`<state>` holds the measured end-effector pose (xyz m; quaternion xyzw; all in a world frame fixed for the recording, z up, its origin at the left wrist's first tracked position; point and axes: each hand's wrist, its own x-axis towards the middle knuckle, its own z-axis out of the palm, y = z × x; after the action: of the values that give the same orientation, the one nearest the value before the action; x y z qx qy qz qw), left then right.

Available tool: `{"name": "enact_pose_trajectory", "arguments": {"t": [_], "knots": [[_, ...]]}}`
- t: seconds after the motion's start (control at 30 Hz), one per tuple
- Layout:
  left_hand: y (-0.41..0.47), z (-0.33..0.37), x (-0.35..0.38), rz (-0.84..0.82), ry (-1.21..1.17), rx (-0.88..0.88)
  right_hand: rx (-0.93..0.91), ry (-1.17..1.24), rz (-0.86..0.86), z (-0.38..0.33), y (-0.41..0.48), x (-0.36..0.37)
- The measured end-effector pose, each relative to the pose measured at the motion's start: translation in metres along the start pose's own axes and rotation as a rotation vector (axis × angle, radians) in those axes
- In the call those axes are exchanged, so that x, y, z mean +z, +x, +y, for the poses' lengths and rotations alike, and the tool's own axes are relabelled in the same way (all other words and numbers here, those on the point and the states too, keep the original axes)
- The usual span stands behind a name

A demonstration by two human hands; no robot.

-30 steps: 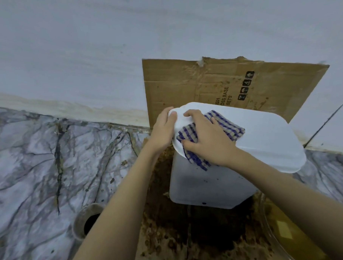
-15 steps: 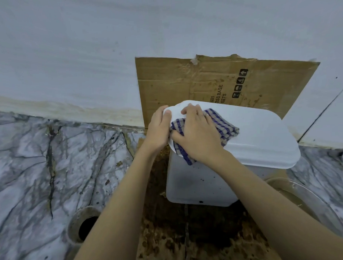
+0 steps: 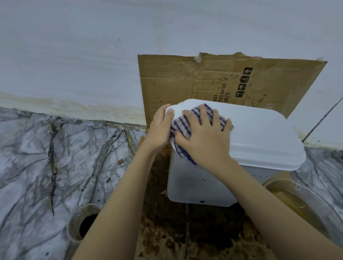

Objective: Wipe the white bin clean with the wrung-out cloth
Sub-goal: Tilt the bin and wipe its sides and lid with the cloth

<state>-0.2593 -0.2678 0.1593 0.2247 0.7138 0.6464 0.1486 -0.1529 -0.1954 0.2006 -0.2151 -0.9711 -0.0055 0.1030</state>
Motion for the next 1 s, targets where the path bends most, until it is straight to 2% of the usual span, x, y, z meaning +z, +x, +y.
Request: {"name": "enact_pose_trajectory", "arguments": {"t": [0.13, 0.27, 0.7, 0.83, 0.9, 1.0], "knots": [[-0.002, -0.002, -0.001, -0.004, -0.003, 0.028, -0.023, -0.007, 0.072, 0.004, -0.016, 0.0], [-0.001, -0.001, 0.001, -0.021, -0.01, 0.011, 0.045, 0.03, -0.023, -0.004, 0.0, -0.001], [0.0, -0.001, -0.001, 0.005, 0.011, 0.011, 0.039, 0.079, -0.042, -0.012, 0.003, -0.003], [-0.003, 0.003, -0.001, 0.011, 0.017, 0.038, -0.093, 0.095, 0.07, 0.008, -0.015, 0.0], [-0.003, 0.005, -0.001, 0.015, 0.013, 0.041, -0.191, 0.12, 0.157, 0.033, -0.022, 0.002], [-0.004, 0.005, 0.0, 0.016, -0.005, 0.038, -0.231, 0.153, 0.211, 0.082, -0.029, 0.005]]}}
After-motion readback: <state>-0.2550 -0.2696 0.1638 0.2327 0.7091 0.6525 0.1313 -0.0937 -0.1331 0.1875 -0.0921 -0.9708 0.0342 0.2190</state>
